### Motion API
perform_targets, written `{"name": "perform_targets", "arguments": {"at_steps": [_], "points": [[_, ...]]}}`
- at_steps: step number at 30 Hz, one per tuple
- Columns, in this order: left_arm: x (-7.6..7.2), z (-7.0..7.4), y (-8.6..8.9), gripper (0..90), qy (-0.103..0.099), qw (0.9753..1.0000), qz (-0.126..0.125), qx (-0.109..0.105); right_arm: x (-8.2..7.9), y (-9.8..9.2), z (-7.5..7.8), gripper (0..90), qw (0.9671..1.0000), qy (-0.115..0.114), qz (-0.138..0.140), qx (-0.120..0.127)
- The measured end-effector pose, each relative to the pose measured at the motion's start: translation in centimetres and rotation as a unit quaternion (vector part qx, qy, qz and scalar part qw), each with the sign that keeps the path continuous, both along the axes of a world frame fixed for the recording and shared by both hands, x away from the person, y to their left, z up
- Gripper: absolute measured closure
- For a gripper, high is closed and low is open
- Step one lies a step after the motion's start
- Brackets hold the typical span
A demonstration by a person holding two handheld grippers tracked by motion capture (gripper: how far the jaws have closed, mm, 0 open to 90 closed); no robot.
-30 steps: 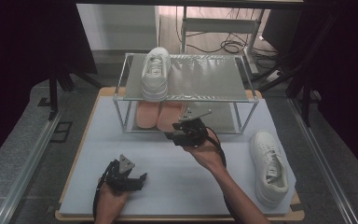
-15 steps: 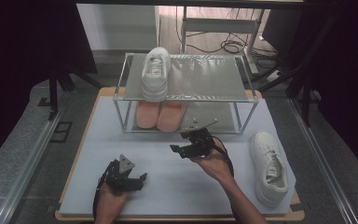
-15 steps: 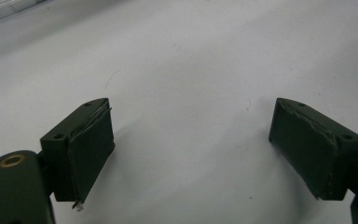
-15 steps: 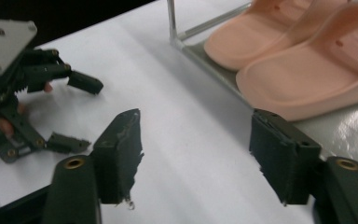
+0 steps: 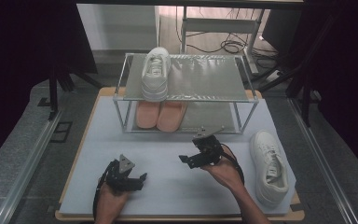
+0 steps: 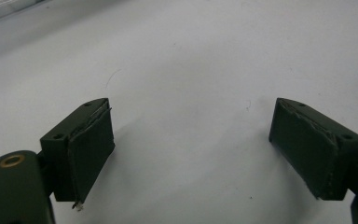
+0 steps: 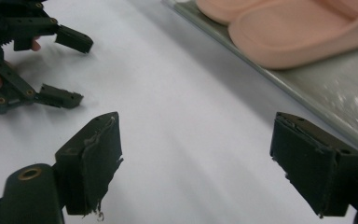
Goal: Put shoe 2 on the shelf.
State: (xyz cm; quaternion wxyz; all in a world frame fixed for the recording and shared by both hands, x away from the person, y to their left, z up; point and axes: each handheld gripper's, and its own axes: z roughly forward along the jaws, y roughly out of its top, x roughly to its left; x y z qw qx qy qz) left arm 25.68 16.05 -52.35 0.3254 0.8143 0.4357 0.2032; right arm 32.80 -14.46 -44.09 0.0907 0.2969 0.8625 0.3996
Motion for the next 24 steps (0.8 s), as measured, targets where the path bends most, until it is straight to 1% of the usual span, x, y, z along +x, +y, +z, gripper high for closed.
{"name": "perform_targets", "arguments": {"at_steps": [3, 6, 8, 10, 11, 13, 14, 15, 17, 19, 20, 22, 24], "points": [[0.0, 0.0, 0.0, 13.7, 0.0, 1.0, 0.0, -0.001, -0.1, -1.0, 0.0, 16.8, 0.9999, 0.01, -0.011, 0.003], [0.0, 0.0, 0.0, 13.7, 0.002, 1.0, 0.001, -0.002, -0.2, -2.1, 0.0, 14.6, 0.9993, 0.03, -0.021, 0.01], [0.0, 0.0, 0.0, 13.7, 0.002, 1.0, 0.001, -0.003, -0.2, -3.0, 0.0, 14.8, 0.9987, 0.039, -0.033, 0.009], [0.0, 0.0, 0.0, 13.7, 0.002, 1.0, 0.001, -0.003, -0.3, -3.6, 0.0, 16.0, 0.9983, 0.041, -0.041, 0.004], [0.0, 0.0, 0.0, 13.6, 0.002, 1.0, 0.001, -0.003, -0.4, -4.1, 0.1, 18.4, 0.998, 0.042, -0.047, 0.0], [0.0, 0.0, 0.0, 13.6, 0.002, 1.0, 0.001, -0.003, -0.5, -4.9, 0.2, 26.5, 0.9975, 0.041, -0.058, -0.006], [0.0, 0.0, 0.0, 13.6, 0.003, 1.0, 0.001, -0.003, -0.5, -5.5, 0.3, 32.2, 0.997, 0.043, -0.064, -0.006], [0.0, 0.0, 0.0, 13.7, 0.003, 1.0, 0.0, -0.003, -0.5, -5.9, 0.4, 35.3, 0.9968, 0.044, -0.066, -0.004], [0.0, 0.0, 0.0, 13.6, 0.003, 1.0, 0.0, -0.002, -0.5, -7.1, 0.6, 41.6, 0.9955, 0.052, -0.08, -0.003], [0.0, 0.0, 0.0, 13.6, 0.004, 1.0, 0.0, -0.002, -0.5, -7.9, 0.7, 47.6, 0.995, 0.049, -0.087, -0.008], [0.0, 0.0, 0.0, 13.6, 0.004, 1.0, 0.0, -0.002, -0.6, -8.5, 0.9, 50.1, 0.9942, 0.048, -0.096, -0.013], [0.1, 0.0, 0.0, 13.6, 0.004, 1.0, 0.0, -0.003, -0.7, -9.2, 1.1, 56.7, 0.9934, 0.044, -0.104, -0.023], [0.1, 0.0, 0.1, 13.6, 0.004, 1.0, 0.0, -0.003, -0.8, -9.8, 1.3, 59.9, 0.9927, 0.041, -0.109, -0.032]]}}
